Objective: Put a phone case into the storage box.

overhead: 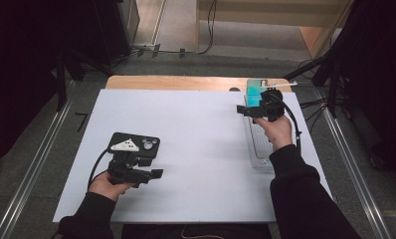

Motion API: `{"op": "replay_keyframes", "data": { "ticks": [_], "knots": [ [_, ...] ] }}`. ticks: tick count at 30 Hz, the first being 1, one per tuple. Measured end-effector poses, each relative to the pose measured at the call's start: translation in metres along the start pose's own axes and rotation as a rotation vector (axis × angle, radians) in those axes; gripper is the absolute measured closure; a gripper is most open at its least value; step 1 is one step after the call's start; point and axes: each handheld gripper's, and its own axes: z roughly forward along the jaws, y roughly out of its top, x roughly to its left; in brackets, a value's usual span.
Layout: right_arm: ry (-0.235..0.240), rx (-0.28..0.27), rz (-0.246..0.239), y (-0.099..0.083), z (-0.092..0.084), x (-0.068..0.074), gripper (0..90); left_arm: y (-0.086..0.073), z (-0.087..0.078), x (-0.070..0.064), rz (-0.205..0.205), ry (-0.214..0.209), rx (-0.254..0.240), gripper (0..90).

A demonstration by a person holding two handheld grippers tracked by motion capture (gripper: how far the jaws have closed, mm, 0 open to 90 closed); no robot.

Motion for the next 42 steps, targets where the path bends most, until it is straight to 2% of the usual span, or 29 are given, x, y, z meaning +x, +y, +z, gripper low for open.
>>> {"op": "replay_keyframes", "data": {
  "ticks": [9,14,17,23,26,32,34,37,42],
  "knots": [
    [0.055,0.046,-0.049,-0.007,0.001,0.021,0.0,0.000,-0.002,0.002,-0.023,-0.010,-0.008,30.7],
    [0.113,0.056,-0.061,-0.014,-0.007,0.029,0.0,0.000,-0.003,0.003,-0.025,-0.011,-0.011,30.7],
    [0.145,0.065,-0.084,-0.021,-0.012,0.034,0.0,0.000,-0.003,0.003,-0.025,-0.011,-0.012,30.7],
    [0.191,0.085,-0.115,-0.031,-0.020,0.043,0.0,0.001,-0.004,0.003,-0.025,-0.010,-0.010,30.7],
    [0.212,0.092,-0.129,-0.037,-0.023,0.047,5.7,0.002,-0.003,0.003,-0.025,-0.014,-0.012,30.7],
    [0.243,0.121,-0.177,-0.050,-0.025,0.055,6.4,0.003,-0.003,0.003,-0.023,-0.017,-0.011,30.7],
    [0.250,0.125,-0.186,-0.053,-0.026,0.057,14.3,0.003,-0.003,0.003,-0.024,-0.015,-0.009,30.7],
    [0.263,0.136,-0.197,-0.059,-0.026,0.059,14.5,0.003,-0.004,0.002,-0.025,-0.017,-0.011,30.7],
    [0.286,0.145,-0.220,-0.069,-0.030,0.062,20.5,0.003,-0.004,0.002,-0.024,-0.018,-0.011,30.7]
  ]
}}
